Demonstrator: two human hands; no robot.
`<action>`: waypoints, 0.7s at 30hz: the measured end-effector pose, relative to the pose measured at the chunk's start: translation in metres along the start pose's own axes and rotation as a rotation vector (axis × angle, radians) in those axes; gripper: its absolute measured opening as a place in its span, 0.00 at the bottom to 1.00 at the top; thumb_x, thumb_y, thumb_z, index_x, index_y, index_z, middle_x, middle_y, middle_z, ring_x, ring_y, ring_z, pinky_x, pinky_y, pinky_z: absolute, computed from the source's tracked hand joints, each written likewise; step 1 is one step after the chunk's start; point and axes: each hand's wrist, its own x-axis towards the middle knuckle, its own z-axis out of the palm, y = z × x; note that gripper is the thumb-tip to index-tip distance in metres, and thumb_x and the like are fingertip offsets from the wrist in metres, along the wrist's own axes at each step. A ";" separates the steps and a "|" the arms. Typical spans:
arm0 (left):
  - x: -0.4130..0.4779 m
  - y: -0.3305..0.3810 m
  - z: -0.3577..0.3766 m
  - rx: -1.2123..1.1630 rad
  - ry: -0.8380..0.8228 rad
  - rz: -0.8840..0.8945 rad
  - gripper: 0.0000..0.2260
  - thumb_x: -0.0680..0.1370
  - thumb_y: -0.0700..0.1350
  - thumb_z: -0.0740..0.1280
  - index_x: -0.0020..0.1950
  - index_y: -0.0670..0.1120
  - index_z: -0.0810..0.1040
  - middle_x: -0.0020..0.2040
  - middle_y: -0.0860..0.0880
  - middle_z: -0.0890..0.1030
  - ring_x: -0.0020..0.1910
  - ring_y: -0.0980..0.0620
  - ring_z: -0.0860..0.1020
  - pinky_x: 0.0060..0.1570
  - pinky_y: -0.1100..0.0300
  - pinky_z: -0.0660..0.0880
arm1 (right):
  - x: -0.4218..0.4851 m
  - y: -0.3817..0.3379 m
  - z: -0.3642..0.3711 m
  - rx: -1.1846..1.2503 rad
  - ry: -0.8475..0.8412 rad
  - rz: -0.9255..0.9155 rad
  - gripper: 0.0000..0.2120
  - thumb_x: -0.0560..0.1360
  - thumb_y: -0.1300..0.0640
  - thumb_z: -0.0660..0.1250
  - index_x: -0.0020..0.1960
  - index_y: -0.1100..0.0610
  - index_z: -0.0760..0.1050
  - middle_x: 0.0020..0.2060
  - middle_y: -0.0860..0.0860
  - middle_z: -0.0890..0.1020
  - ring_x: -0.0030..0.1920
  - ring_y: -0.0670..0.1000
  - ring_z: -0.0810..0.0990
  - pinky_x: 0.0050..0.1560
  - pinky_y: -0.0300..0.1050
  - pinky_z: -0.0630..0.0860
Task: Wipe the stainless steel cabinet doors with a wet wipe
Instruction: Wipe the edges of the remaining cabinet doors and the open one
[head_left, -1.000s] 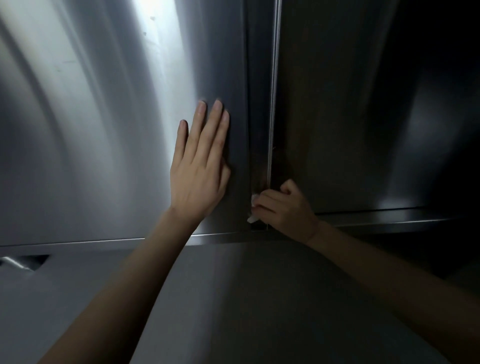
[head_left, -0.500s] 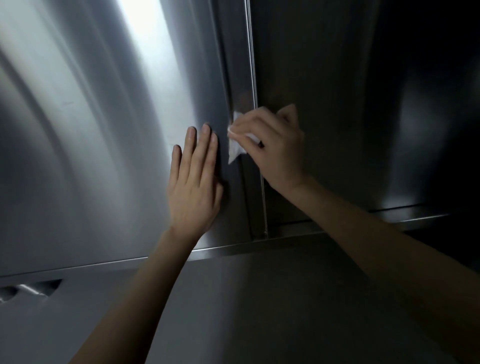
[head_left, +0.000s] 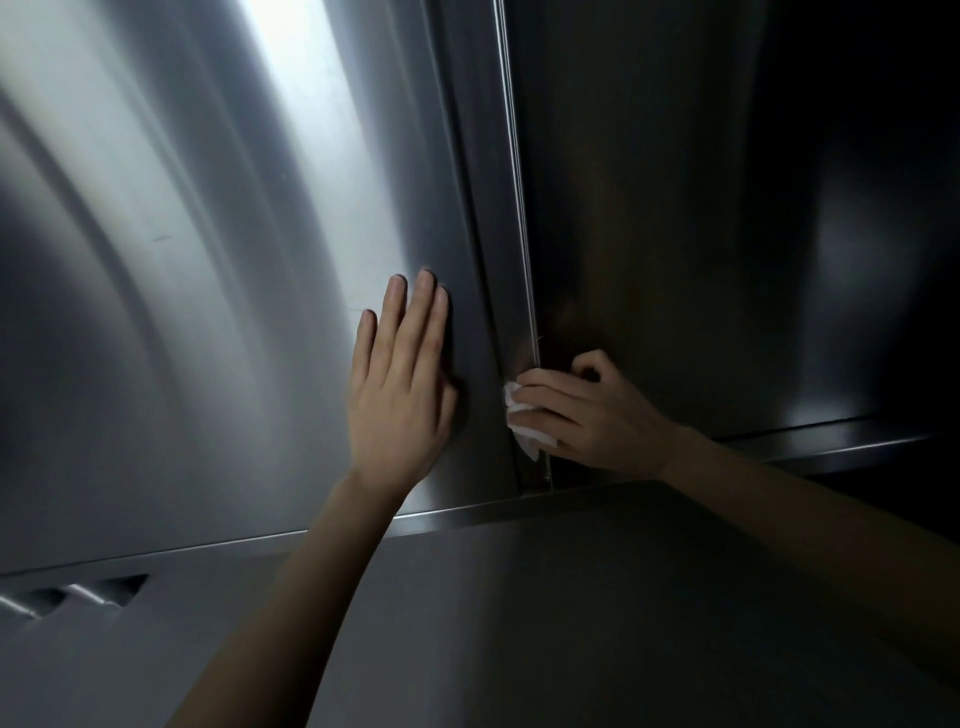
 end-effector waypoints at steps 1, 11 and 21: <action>0.000 0.000 0.001 0.004 0.001 0.001 0.30 0.74 0.37 0.60 0.76 0.37 0.61 0.77 0.42 0.58 0.77 0.41 0.54 0.76 0.49 0.48 | -0.001 0.001 -0.001 0.003 -0.009 -0.015 0.12 0.79 0.59 0.58 0.54 0.56 0.81 0.56 0.53 0.81 0.60 0.52 0.75 0.44 0.49 0.69; -0.001 0.001 0.006 0.011 0.034 -0.010 0.30 0.73 0.38 0.59 0.76 0.38 0.59 0.77 0.43 0.57 0.77 0.42 0.53 0.76 0.49 0.47 | 0.064 0.023 -0.026 0.044 0.387 0.255 0.04 0.74 0.63 0.70 0.42 0.60 0.83 0.45 0.53 0.84 0.47 0.48 0.79 0.44 0.47 0.63; 0.000 0.003 0.004 0.009 0.004 -0.019 0.31 0.73 0.38 0.62 0.76 0.37 0.60 0.76 0.43 0.56 0.77 0.42 0.52 0.76 0.48 0.46 | 0.021 -0.012 -0.008 0.079 0.165 0.234 0.10 0.75 0.57 0.69 0.53 0.61 0.82 0.55 0.55 0.82 0.55 0.51 0.81 0.46 0.46 0.66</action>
